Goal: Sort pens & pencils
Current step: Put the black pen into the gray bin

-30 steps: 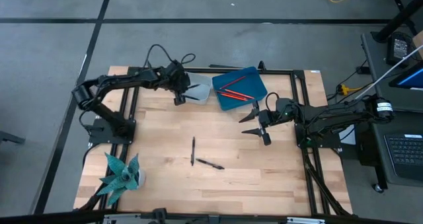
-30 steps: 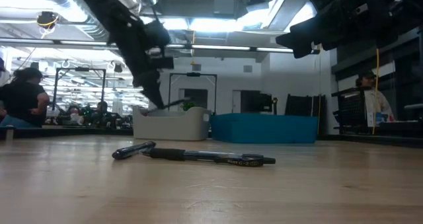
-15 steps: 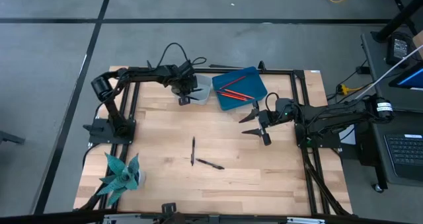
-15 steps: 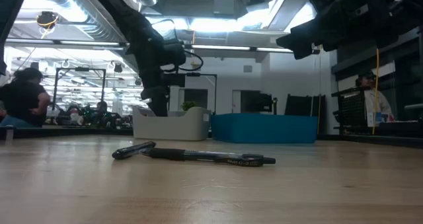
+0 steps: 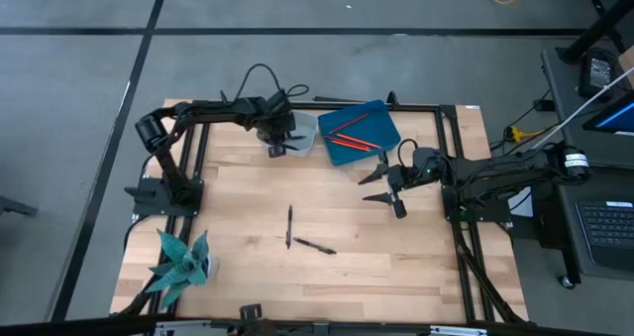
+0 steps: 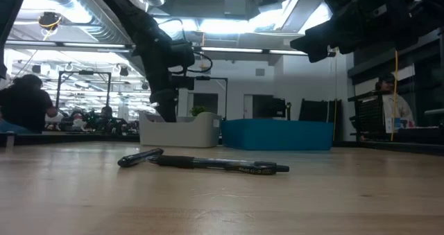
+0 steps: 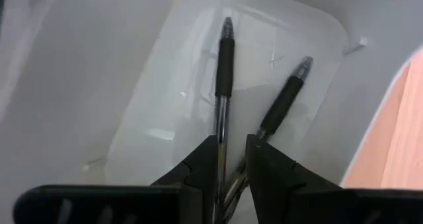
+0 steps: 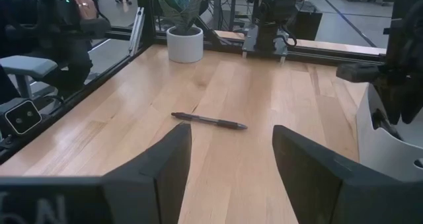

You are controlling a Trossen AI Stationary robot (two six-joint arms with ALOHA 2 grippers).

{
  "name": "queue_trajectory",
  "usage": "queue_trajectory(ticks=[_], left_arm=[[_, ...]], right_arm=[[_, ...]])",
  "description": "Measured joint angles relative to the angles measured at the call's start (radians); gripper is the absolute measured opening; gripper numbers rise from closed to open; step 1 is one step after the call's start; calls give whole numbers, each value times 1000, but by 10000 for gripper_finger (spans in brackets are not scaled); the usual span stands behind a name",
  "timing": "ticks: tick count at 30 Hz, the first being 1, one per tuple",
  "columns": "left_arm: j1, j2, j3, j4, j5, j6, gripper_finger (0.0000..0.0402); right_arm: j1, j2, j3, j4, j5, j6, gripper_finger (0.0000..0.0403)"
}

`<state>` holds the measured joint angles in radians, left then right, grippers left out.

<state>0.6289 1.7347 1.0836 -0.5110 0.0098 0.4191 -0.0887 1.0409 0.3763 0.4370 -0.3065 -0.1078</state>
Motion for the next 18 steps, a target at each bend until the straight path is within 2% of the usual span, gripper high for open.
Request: queue_trajectory(ticks=[6, 11, 14, 18], left_arm=[[0, -72, 0, -22, -27, -95, 75], [-9, -156, -1, -46, -1, -118, 72], [-22, -202, -2, -65, 44, -131, 72], [-58, -242, -2, -33, 190, -156, 72]], right_arm=[[0, 0, 0, -1, 0, 2, 213], [0, 0, 0, -14, 0, 2, 213], [0, 0, 0, -16, 0, 2, 213], [2, 0, 0, -16, -16, 5, 213]])
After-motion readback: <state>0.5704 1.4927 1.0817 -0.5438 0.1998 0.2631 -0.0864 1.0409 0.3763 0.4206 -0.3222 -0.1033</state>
